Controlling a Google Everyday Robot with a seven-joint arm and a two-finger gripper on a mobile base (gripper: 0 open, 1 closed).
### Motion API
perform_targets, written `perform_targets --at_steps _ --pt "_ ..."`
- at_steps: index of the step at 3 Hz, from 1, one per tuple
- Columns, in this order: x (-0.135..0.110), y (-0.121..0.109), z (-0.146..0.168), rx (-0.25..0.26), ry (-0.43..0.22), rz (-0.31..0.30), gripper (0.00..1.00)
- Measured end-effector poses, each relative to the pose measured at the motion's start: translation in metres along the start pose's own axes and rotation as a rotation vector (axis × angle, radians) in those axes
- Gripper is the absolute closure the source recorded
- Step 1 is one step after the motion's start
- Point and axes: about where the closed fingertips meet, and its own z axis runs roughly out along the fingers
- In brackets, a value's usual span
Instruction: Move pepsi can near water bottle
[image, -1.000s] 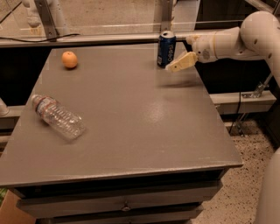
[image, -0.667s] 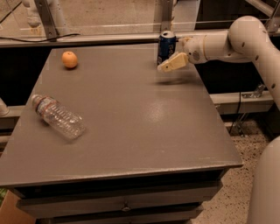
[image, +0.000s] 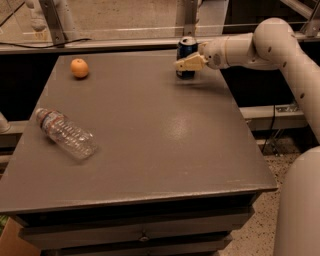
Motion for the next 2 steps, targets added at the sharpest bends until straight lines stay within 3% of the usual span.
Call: perform_targets --at_steps 1,2 --pt "-0.008 -0.002 -0.01 0.008 -0.026 0.01 0.64" --pt "-0.022 0.01 -0.024 -0.015 -0.061 0.006 0.88"
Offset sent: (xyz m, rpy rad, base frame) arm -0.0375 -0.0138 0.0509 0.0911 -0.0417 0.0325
